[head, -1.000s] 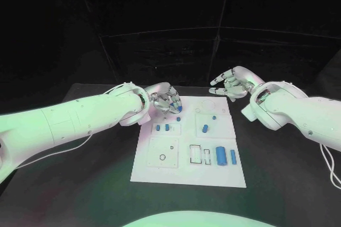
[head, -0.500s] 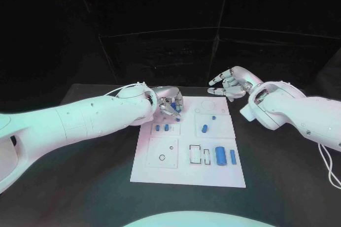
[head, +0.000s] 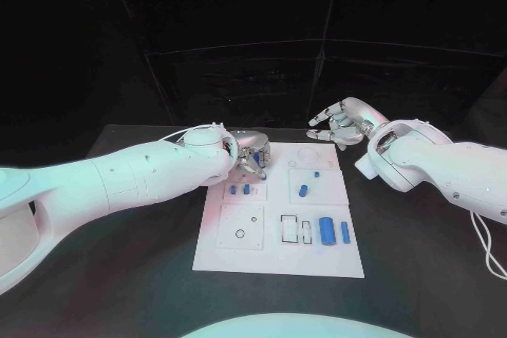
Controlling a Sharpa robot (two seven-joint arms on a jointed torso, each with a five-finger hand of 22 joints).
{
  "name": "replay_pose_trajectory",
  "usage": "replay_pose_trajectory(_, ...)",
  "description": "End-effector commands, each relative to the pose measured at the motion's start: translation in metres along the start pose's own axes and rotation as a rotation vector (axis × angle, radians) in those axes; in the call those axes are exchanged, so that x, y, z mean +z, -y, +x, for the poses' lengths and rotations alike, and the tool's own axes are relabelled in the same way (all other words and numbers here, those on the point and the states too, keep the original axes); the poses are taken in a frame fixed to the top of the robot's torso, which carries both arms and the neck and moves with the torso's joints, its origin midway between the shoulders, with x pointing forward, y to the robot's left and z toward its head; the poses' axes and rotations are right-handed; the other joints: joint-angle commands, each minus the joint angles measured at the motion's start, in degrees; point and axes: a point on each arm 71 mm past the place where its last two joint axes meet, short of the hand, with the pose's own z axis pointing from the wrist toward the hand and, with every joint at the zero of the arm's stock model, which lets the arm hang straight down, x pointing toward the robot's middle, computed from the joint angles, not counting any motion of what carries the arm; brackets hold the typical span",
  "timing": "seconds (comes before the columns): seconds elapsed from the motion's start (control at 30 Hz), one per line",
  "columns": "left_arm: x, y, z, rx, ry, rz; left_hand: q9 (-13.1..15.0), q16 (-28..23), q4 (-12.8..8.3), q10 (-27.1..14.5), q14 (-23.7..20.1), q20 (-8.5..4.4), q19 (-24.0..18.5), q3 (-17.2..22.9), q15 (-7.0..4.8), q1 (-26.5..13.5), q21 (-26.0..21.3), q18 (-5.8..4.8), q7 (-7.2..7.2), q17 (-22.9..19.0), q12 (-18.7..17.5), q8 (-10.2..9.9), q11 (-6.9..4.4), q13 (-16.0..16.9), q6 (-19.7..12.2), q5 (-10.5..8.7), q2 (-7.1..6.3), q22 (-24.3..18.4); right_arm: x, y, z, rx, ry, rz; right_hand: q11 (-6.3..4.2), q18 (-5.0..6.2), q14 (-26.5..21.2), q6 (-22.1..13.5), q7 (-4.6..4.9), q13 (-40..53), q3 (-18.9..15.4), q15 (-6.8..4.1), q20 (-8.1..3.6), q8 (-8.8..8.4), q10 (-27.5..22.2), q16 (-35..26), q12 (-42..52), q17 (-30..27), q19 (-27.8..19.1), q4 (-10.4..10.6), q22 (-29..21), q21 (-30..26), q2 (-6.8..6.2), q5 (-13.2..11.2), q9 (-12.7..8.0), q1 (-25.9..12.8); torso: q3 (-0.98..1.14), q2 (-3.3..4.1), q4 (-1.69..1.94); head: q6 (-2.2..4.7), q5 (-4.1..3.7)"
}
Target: Assemble the parts on the task board
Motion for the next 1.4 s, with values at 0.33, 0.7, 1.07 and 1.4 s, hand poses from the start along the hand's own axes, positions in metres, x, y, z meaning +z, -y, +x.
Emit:
replay_pose_trajectory(0.33,0.001,0.001,0.008,0.028,-0.072,-0.022,-0.7,0.3,0.1,1.6,0.5,-0.05,1.0,1.0,-0.1,-0.2,1.4,-1.21,-0.04,-0.3,-1.2,-0.8,-0.11,-1.1,1.4,-0.31,0.74,1.3,0.001,-0.002,0.0,-0.001,-0.001,-0.013,0.04,0.43,5.9,-0.1,-0.15,0.0,-0.1,0.18,-0.19,0.25,0.1,0.1,-0.2,15.1,-0.1,0.1,-0.2,-0.3,-0.14,0.4,-0.1,0.3,0.02,-0.04,0.05,-0.22,-0.11)
replay_pose_trajectory(0.7,0.004,0.004,0.012,0.026,-0.075,-0.027,-1.5,0.4,-0.2,2.9,0.8,-0.16,1.5,2.2,-0.22,0.2,2.1,-1.35,-0.12,-0.4,-2.3,-1.5,-0.23,-2.1,2.5,-0.31,1.19,2.1,0.002,-0.003,0.001,0.0,-0.003,-0.016,-0.58,0.54,3.7,-0.1,-0.4,0.1,0.1,-0.85,-0.87,0.29,0.1,-6.4,-0.2,7.0,0.0,0.3,-0.2,-0.3,0.1,0.6,-0.1,0.3,0.03,-0.01,-0.01,-0.31,-0.12)
replay_pose_trajectory(1.07,0.006,0.005,0.014,0.025,-0.08,-0.028,-1.9,0.5,-0.5,3.4,0.9,-0.21,1.6,3.2,-0.27,0.5,2.3,-1.41,-0.14,-0.5,-3.0,-2.0,-0.26,-2.4,2.9,-0.3,1.38,2.4,0.002,-0.003,0.001,0.0,-0.005,-0.015,-0.61,0.54,3.8,-0.1,-0.42,0.1,0.1,-0.91,-0.93,0.29,0.1,-6.6,-0.2,6.8,0.0,0.3,-0.2,-0.3,0.14,0.6,-0.1,0.3,0.06,-0.06,0.07,-0.34,-0.29)
replay_pose_trajectory(1.4,0.007,0.004,0.016,0.026,-0.098,-0.035,-2.3,0.7,-1.4,5.5,1.1,-0.45,2.1,6.1,-0.6,1.5,3.3,-1.55,-0.39,-0.5,-4.0,-2.3,-0.66,-2.5,4.7,-0.31,2.29,3.5,0.002,-0.004,0.002,0.0,-0.006,-0.017,-0.62,0.54,3.8,-0.1,-0.43,0.1,0.2,-0.93,-0.95,0.29,0.1,-6.6,-0.2,6.8,0.0,0.3,-0.2,-0.3,0.17,0.7,-0.1,0.3,0.04,-0.06,0.03,-0.27,-0.29)
